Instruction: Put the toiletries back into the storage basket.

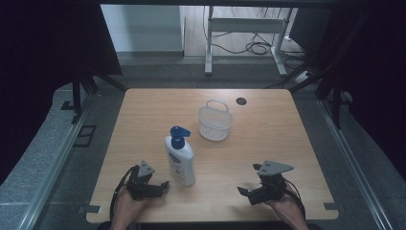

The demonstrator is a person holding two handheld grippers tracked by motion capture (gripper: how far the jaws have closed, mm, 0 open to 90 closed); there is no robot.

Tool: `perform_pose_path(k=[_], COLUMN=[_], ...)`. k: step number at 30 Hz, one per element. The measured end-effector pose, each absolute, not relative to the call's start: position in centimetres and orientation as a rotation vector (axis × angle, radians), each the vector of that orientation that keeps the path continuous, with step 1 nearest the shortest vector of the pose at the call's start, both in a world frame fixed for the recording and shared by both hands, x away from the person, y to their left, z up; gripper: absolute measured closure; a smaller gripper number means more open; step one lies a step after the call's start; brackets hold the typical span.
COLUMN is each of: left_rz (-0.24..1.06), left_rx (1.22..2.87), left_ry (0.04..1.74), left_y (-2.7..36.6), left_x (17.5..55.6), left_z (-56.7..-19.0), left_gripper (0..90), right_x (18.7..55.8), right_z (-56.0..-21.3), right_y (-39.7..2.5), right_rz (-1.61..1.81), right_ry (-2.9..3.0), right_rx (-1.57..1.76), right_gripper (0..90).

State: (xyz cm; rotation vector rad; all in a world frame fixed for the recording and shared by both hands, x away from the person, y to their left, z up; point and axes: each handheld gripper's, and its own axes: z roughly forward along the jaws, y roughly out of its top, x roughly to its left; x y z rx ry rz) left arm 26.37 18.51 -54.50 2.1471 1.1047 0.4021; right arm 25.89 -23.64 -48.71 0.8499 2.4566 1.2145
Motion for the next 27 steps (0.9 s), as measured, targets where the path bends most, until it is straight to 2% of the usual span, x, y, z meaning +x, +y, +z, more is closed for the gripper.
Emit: perform_pose_path(k=[27], left_rz=[0.403], left_rx=[2.147], left_ry=[1.105], left_y=[18.5], left_x=[26.4], left_z=[-54.5], left_gripper=[11.6], right_x=[27.0], right_z=[-47.6], right_y=[-17.4], right_rz=[1.292], right_ry=[2.534], right_rx=[0.719], right_gripper=[0.0])
